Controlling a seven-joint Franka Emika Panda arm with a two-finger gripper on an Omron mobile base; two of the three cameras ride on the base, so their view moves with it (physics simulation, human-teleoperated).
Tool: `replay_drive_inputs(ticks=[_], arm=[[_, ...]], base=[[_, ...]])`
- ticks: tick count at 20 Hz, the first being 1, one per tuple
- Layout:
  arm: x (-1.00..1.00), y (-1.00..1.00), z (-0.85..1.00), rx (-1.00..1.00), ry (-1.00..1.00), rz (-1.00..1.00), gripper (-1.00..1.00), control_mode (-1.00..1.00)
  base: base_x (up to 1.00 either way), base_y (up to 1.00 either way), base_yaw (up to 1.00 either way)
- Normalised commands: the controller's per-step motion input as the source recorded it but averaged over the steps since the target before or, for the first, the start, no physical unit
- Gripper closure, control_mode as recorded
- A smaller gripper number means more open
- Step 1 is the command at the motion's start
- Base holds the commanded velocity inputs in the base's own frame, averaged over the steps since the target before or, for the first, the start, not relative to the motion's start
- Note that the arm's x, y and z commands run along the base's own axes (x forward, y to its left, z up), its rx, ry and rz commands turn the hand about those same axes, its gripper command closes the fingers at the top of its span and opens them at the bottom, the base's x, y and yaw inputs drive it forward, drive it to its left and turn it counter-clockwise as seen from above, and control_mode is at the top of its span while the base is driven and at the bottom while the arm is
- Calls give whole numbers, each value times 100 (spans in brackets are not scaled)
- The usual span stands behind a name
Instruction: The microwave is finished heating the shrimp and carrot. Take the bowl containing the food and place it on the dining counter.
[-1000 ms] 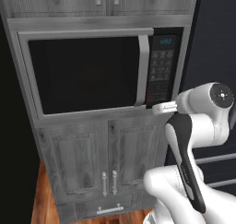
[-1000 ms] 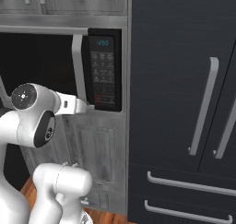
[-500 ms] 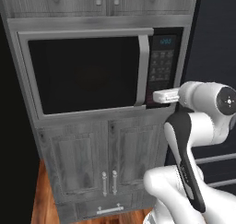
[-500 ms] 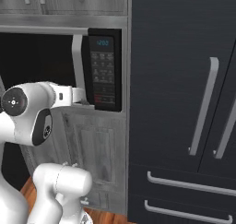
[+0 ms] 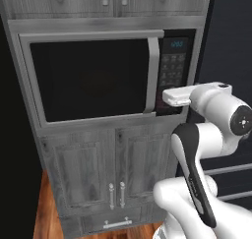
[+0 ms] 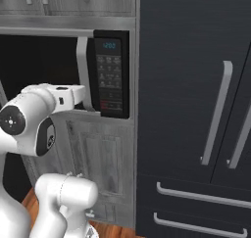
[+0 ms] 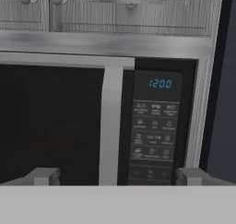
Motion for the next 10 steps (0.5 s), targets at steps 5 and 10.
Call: replay_drive_inputs(ticks=[5,10], arm=[[18,0,3,0,-6,0,-100,-100],[54,5,0,0,0,0,-100,-100]], base=[[0,0,0],[0,0,0]])
